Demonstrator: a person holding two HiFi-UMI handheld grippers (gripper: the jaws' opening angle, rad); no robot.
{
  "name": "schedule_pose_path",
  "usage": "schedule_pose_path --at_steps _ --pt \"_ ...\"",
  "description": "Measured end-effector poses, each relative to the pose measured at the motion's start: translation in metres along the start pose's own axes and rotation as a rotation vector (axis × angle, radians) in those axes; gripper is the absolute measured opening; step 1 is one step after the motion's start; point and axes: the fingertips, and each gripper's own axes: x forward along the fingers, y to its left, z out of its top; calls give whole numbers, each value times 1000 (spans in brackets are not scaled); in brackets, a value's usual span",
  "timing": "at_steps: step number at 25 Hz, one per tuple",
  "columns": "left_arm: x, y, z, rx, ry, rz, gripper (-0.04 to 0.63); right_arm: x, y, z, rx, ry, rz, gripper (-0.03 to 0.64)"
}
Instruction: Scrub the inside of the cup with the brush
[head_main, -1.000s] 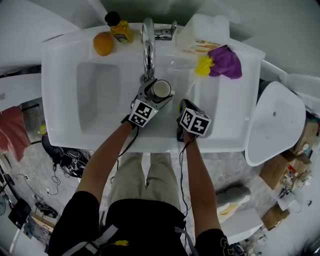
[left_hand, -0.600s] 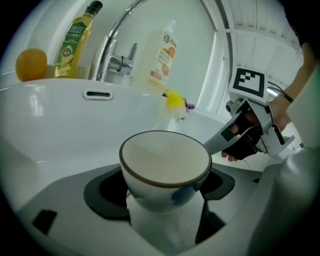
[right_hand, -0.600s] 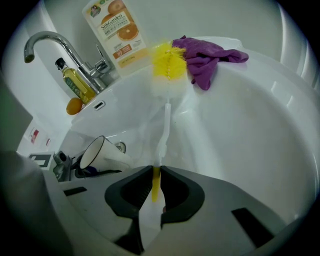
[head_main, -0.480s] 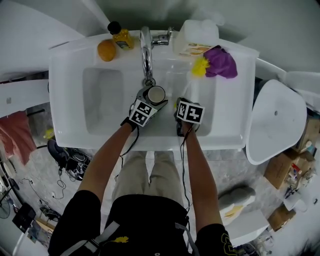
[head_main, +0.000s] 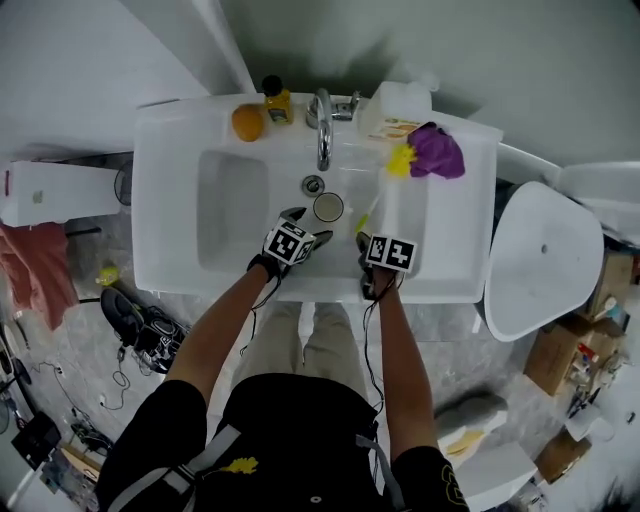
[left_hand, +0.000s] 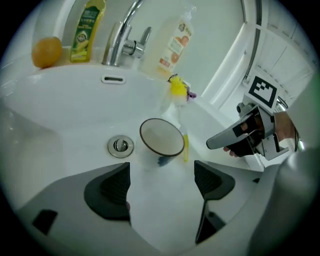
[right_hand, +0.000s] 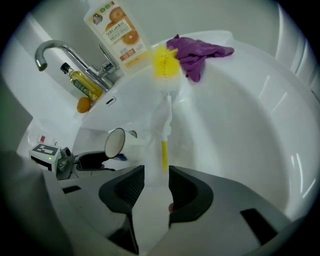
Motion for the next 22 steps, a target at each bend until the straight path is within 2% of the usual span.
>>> schedule_pose_path --at_steps 3,4,6,9,12,14,15,18,19,22 --pt "-42 -29 5 -35 -43 -74 400 -34 24 -6 -3 -58 10 128" --pt "-60 -37 8 -26 -64 -87 357 -47 36 -7 -15 -89 15 94" --pt "-99 -50 10 18 -121 -67 177 -78 55 -16 -21 -156 27 63" --pt "-149 -75 12 92 -194 -35 22 -126 75 -30 25 -283 54 40" --pt "-186 -115 17 263 -233 -61 17 -173 99 -31 -26 -417 52 28" --pt "-202 -134 24 320 -281 -72 17 -198 113 -32 -75 -487 37 28" --pt "-207 -138 30 311 -305 -69 17 -208 119 -32 -94 -516 33 27" --pt "-223 -150 42 207 -355 -65 17 -235 133 -40 -151 -569 28 26" --pt "-231 -156 46 202 -374 -64 17 -243 135 -44 -168 -578 26 26" --pt "-264 -165 63 283 -459 15 17 -261 140 -56 -215 -594 31 26"
